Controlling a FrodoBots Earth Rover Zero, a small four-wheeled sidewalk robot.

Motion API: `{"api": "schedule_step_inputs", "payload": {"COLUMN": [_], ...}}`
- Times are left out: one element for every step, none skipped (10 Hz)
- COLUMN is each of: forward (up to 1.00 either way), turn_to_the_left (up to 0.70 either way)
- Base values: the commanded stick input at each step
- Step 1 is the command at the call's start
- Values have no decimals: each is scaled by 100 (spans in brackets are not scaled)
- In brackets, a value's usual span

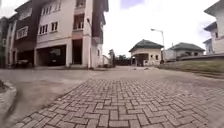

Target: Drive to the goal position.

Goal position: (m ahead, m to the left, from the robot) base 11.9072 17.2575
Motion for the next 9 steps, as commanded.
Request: {"api": "schedule_step_inputs", "payload": {"forward": [70,70,70,70,70,70,70,70,70], "turn_to_the_left": [35,35,35,35,35,35,35,35,35]}}
